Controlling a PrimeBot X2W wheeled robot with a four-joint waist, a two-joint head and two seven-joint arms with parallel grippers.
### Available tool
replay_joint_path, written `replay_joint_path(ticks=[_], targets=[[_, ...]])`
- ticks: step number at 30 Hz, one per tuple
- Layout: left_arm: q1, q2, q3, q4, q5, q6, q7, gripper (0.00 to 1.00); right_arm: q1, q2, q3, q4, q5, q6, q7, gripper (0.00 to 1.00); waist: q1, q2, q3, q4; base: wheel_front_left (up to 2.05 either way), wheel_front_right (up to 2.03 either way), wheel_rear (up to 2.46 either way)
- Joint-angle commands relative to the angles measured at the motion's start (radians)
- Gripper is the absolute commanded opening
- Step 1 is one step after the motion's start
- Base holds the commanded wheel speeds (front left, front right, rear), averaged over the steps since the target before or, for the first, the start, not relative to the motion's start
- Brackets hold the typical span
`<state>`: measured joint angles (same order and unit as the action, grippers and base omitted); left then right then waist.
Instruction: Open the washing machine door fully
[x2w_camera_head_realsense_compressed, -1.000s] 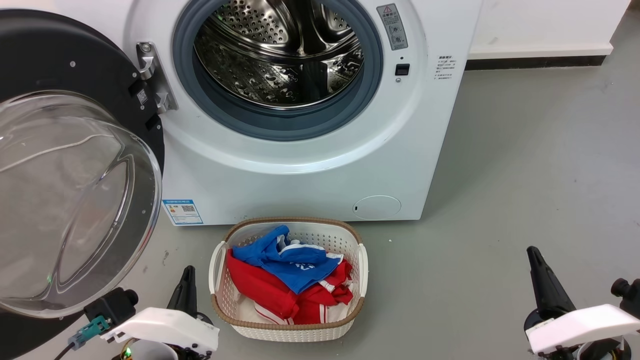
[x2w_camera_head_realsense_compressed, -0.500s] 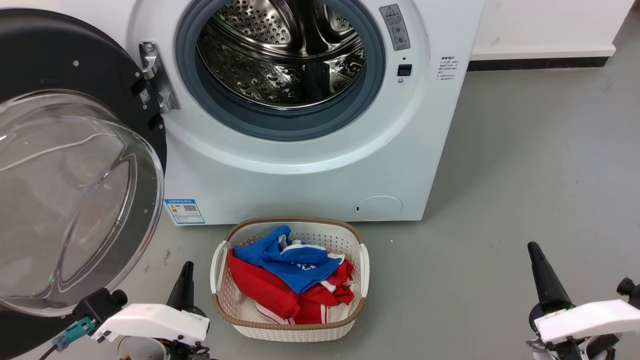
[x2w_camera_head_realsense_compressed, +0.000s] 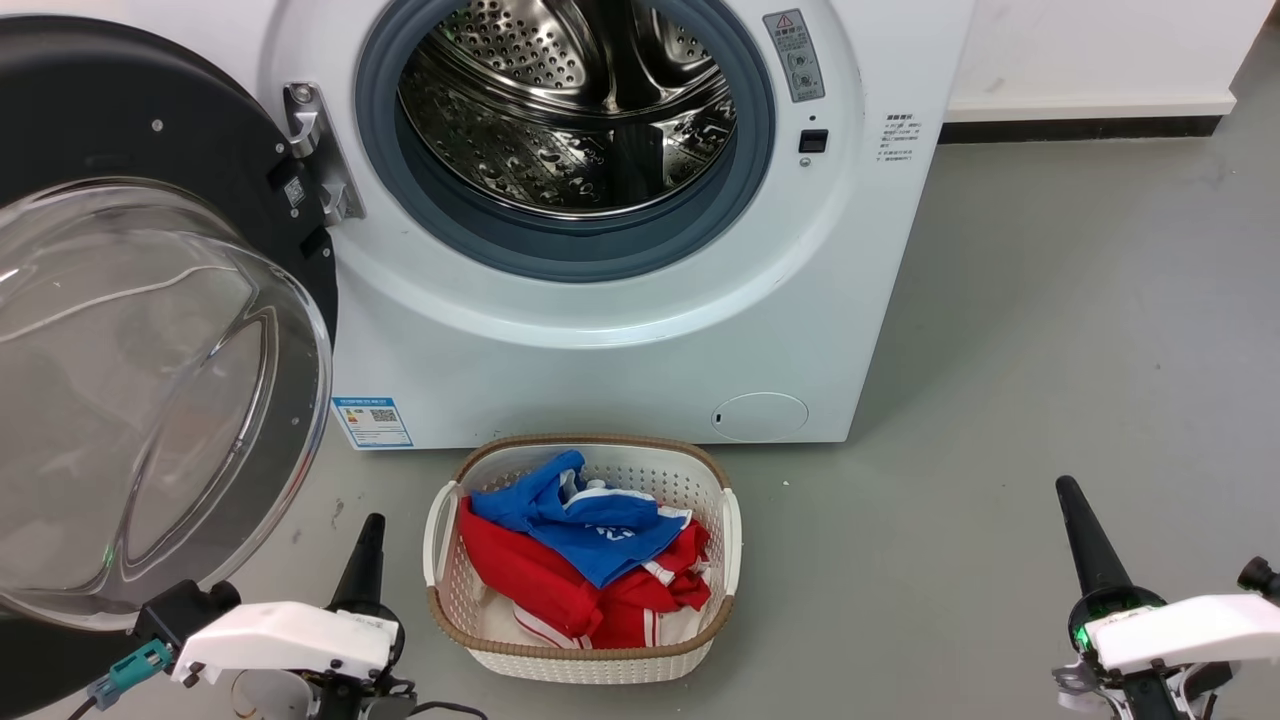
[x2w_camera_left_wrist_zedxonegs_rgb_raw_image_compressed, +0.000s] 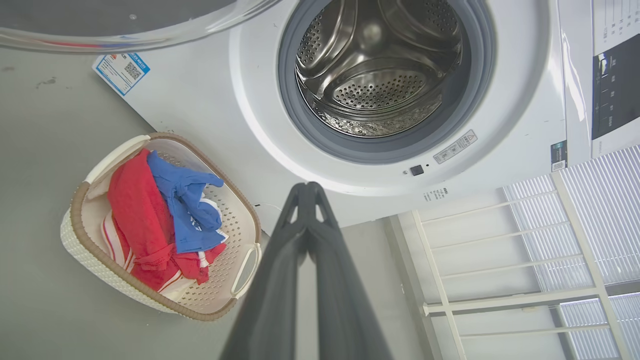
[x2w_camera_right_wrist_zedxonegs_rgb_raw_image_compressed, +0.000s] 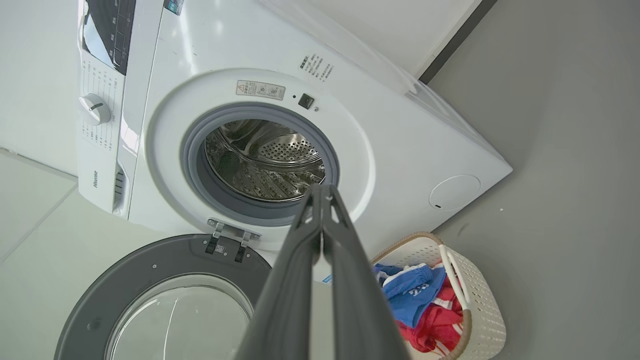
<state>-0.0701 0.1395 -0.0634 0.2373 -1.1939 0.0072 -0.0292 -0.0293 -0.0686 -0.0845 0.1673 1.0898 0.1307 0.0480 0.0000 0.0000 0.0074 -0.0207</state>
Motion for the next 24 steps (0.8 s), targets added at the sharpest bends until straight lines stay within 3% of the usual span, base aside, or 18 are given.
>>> replay_joint_path(ticks=[1,24], targets=[[-0.026,-0.001,0.008,-0.006,-0.013,-0.008,0.003,0.0,-0.026,0.0,-0.003,-0.005,0.018,0.0,0.003,0.0,0.0,0.0,0.0,0.0,0.0,0.0,0.0],[-0.033,-0.037,0.079,-0.001,-0.193,-0.066,0.062,0.0,-0.052,0.009,-0.015,0.032,0.236,0.0,0.032,0.0,0.0,0.0,-0.002,0.008,0.0,0.0,0.0]])
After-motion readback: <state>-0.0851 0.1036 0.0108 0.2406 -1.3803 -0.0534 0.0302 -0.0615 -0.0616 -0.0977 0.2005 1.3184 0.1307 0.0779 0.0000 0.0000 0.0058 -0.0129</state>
